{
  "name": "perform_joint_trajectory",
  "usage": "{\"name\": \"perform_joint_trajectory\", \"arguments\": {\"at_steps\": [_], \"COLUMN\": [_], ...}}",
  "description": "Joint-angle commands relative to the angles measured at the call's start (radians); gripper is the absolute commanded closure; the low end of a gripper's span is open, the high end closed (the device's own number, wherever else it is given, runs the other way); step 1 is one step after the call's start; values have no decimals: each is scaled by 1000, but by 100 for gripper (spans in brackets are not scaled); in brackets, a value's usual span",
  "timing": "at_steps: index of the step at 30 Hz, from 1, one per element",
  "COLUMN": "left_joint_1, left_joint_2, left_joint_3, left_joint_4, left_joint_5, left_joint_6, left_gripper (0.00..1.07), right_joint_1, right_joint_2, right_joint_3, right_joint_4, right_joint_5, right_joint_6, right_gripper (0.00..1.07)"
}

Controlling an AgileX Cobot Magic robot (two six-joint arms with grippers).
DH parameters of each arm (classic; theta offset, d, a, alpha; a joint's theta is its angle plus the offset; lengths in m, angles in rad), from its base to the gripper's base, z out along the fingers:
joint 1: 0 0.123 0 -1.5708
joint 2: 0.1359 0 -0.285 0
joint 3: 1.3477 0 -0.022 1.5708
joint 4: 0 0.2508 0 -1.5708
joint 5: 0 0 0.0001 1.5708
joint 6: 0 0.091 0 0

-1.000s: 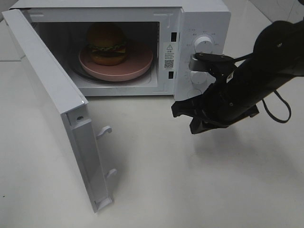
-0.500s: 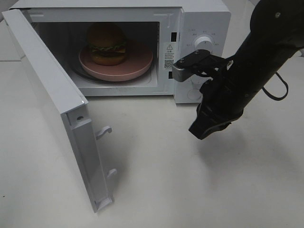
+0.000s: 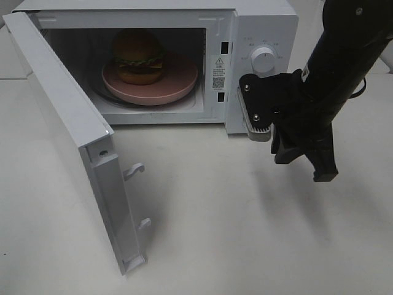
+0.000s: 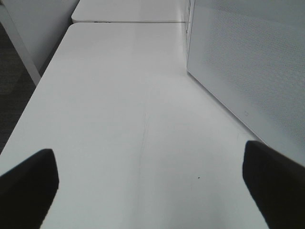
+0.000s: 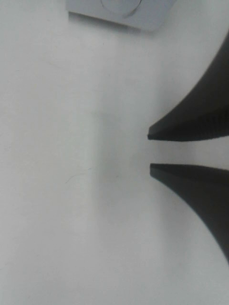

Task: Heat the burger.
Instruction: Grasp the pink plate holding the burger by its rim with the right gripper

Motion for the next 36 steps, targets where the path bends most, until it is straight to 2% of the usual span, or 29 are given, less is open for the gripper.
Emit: {"name": "perform_joint_trajectory", "arguments": {"at_steps": [1, 2, 3, 4, 5, 6, 7, 8, 9, 12, 20, 26, 36], "left_joint_1": [5, 5, 5, 5, 5, 5, 5, 5, 5, 5, 5, 5, 5], "left_joint_2": [-20, -20, -20, -20, -20, -20, -20, -20, -20, -20, -20, -20, -20], "left_joint_3": [-3, -3, -3, -3, -3, -3, -3, -3, -3, -3, -3, -3, -3], "left_joint_4": [-3, -3, -3, -3, -3, -3, -3, -3, -3, -3, -3, -3, -3], "left_joint_5": [-9, -9, -9, -9, -9, -9, -9, -9, -9, -9, -9, -9, -9], "left_joint_6": [1, 1, 1, 1, 1, 1, 1, 1, 1, 1, 1, 1, 1], "left_gripper": [4, 4, 4, 4, 4, 4, 4, 4, 4, 4, 4, 4, 4], "right_joint_1": [19, 19, 30, 51, 51, 60, 77, 77, 91, 108, 144, 179, 228], "right_joint_2": [-9, -9, -9, -9, -9, -9, -9, -9, -6, 1, 22, 45, 145], "right_joint_3": [-7, -7, -7, -7, -7, -7, -13, -13, -32, -74, -174, -212, -325], "right_joint_4": [-135, -135, -169, -225, -225, -241, -263, -263, -263, -266, -267, -267, -263], "right_joint_5": [-43, -43, -59, -104, -104, -125, -167, -167, -176, -177, -209, -234, -261], "right_joint_6": [-30, -30, -20, 12, 12, 30, 74, 74, 104, 109, 108, 89, 74], "right_gripper": [67, 67, 61, 50, 50, 45, 33, 33, 24, 20, 21, 21, 23]}}
